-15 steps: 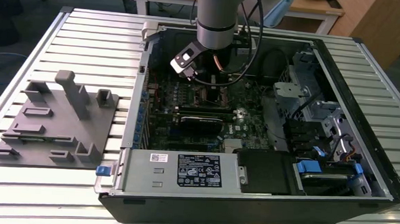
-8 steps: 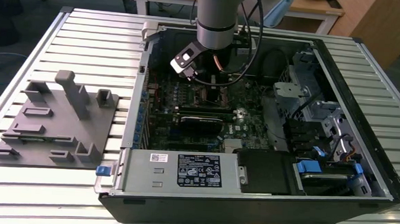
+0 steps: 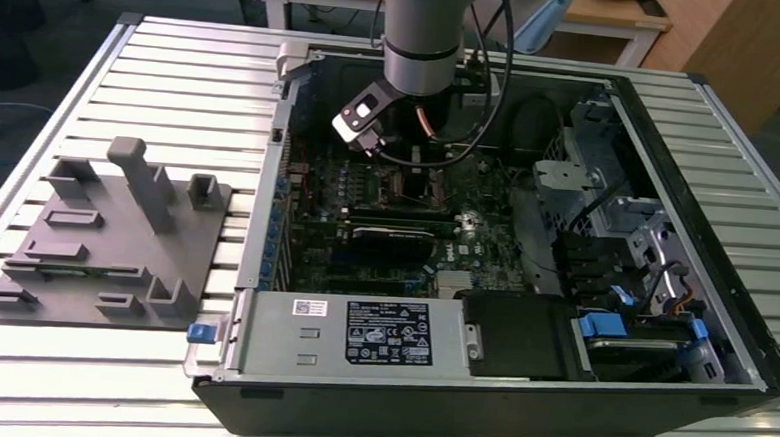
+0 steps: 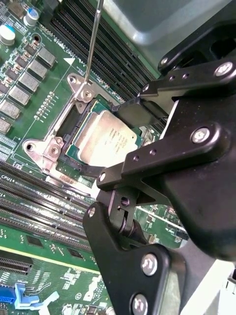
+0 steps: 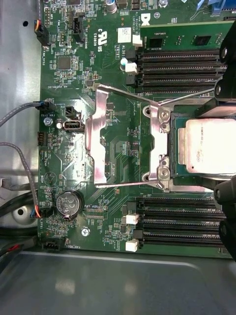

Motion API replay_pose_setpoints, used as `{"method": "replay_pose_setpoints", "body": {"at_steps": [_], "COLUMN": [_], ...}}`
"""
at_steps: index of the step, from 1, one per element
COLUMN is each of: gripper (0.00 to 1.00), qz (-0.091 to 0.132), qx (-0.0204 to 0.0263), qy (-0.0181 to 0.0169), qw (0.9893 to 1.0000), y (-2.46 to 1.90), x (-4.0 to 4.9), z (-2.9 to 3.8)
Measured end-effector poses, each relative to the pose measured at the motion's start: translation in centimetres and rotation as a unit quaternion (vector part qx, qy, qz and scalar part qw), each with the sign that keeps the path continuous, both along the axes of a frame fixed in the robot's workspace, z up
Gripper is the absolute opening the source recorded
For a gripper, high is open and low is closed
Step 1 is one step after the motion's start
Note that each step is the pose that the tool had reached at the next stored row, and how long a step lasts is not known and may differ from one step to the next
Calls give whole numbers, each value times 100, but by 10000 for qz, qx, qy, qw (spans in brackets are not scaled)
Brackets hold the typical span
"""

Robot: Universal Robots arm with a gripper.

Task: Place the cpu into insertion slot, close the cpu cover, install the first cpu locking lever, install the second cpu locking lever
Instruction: 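Place the cpu into insertion slot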

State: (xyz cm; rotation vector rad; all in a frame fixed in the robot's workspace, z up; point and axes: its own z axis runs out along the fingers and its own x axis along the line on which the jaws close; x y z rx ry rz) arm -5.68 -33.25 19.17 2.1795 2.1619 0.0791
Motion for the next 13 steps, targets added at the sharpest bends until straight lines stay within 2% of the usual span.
{"method": "replay_pose_setpoints", "body": {"at_steps": [13], "gripper": [55], "qz": [-53], "qx": [-3], "qy": [0], "qw": [10000], "y": [-2], "x": [-1], "z": [-2]}}
